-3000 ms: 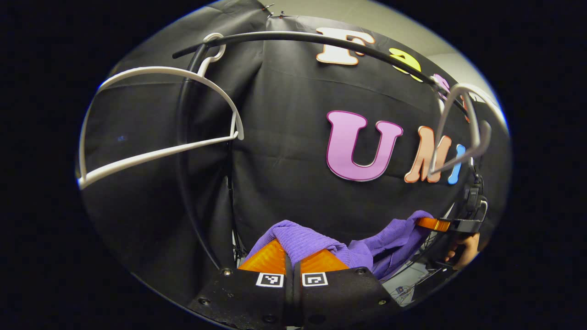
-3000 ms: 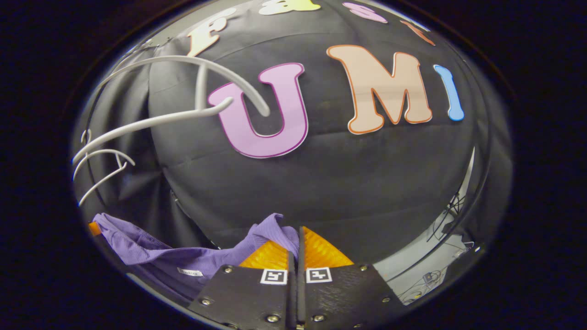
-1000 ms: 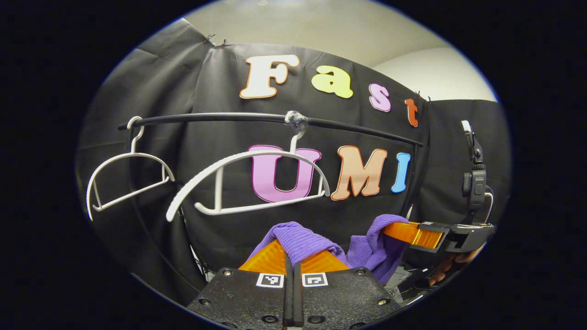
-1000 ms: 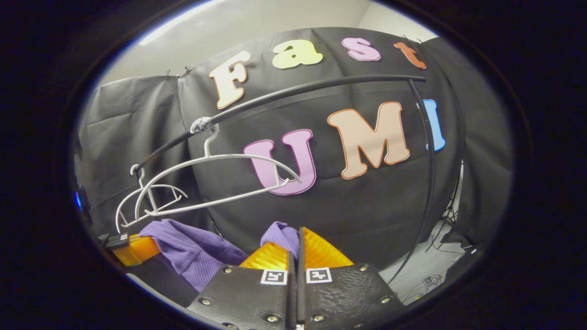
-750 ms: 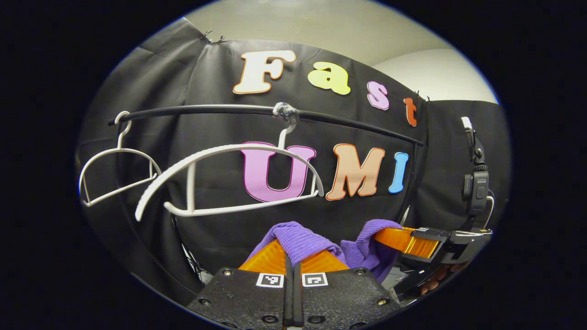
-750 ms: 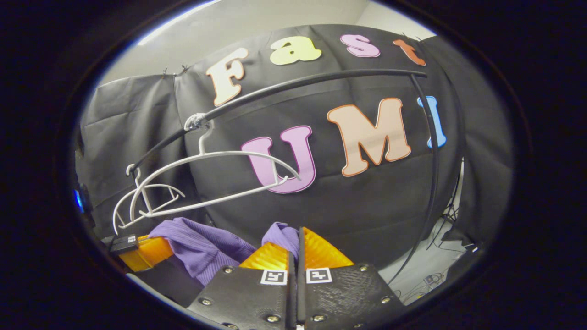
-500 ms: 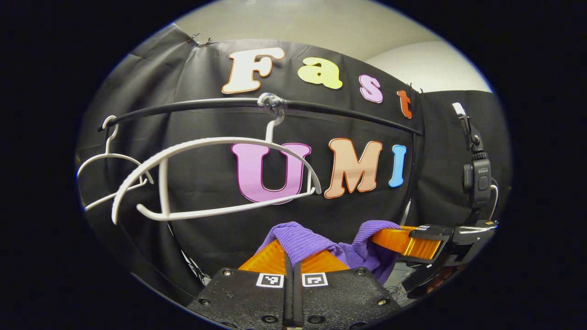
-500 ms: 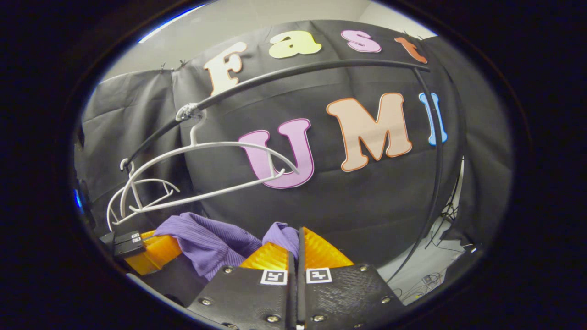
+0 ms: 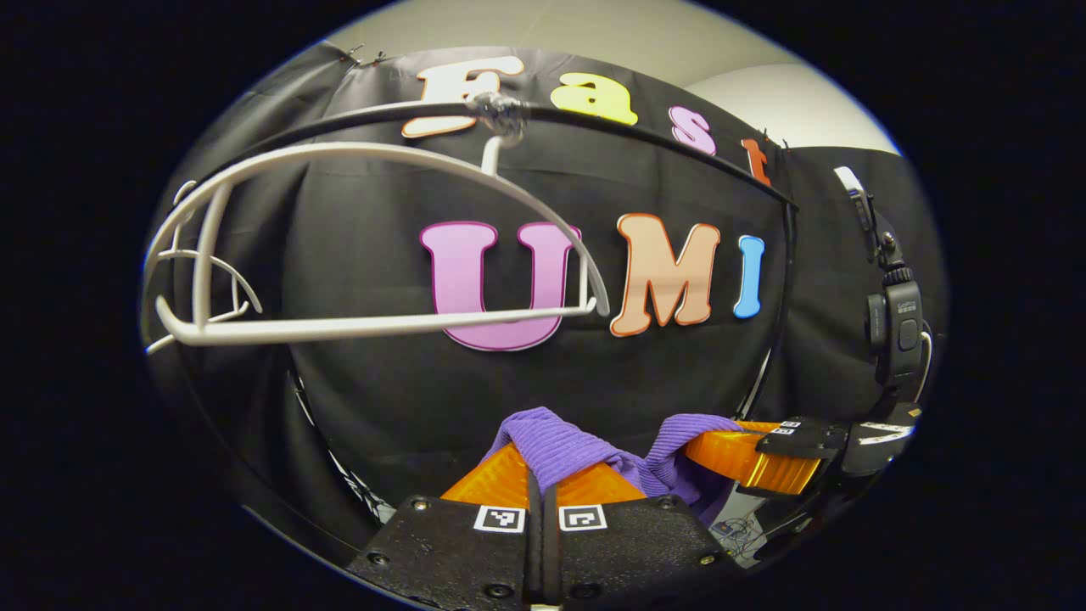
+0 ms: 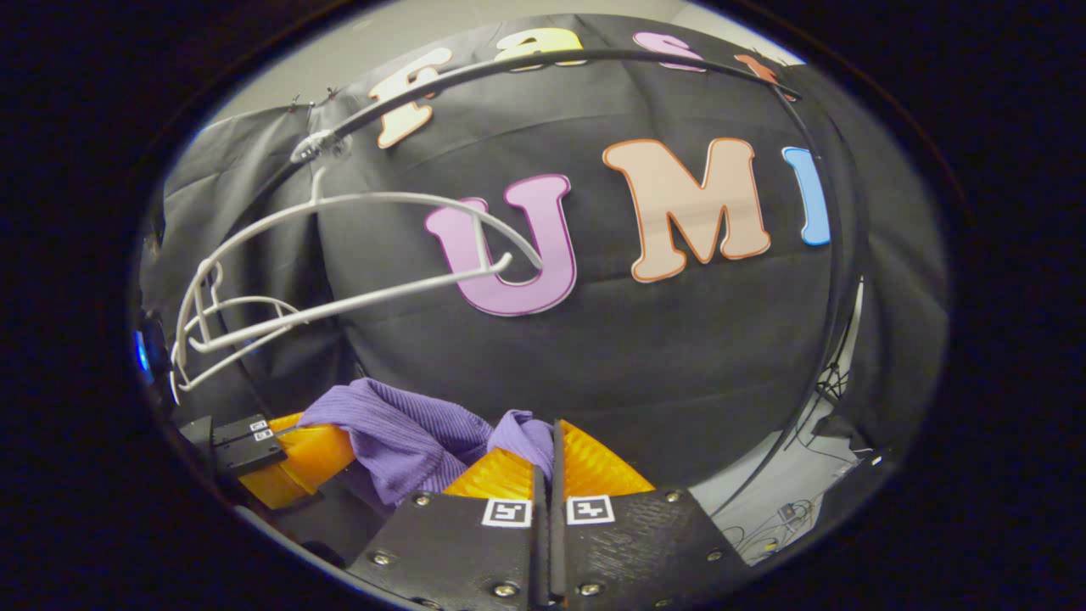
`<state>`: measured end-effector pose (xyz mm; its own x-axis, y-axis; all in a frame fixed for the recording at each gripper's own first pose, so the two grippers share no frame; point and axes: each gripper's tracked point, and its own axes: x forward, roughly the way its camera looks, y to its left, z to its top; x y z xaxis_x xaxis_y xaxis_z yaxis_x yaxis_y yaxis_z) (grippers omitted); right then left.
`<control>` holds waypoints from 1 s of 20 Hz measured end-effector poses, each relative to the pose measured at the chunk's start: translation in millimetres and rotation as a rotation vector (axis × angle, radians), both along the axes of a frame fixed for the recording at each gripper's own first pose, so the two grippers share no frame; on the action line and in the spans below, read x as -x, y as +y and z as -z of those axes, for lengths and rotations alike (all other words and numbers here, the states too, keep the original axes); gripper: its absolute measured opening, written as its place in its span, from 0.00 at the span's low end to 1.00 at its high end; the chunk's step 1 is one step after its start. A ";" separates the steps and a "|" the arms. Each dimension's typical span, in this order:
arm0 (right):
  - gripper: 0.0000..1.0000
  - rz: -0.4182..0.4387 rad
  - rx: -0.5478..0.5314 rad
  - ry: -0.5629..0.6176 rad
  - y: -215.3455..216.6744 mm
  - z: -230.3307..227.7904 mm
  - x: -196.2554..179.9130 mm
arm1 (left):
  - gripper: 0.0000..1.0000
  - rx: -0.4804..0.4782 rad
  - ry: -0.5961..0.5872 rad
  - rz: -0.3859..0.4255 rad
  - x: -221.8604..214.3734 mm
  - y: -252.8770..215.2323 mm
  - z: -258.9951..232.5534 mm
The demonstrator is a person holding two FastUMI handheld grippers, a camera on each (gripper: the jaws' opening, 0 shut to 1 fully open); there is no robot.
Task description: Grasp the clothes on the hanger with both hands and then place them into the laundry hamper below.
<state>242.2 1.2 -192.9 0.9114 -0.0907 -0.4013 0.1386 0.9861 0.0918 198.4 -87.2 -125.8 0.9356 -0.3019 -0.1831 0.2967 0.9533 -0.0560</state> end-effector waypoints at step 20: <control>0.01 0.086 0.058 0.165 -53.1 202.1 -48.7 | 0.01 -0.076 0.186 -0.032 -72.2 -5.7 208.0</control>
<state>290.9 -52.0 -395.0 0.8214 -0.1929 -0.5367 0.2309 0.9730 0.0037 270.7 -92.9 -333.8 0.8925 -0.2510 -0.3748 0.2571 0.9658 -0.0345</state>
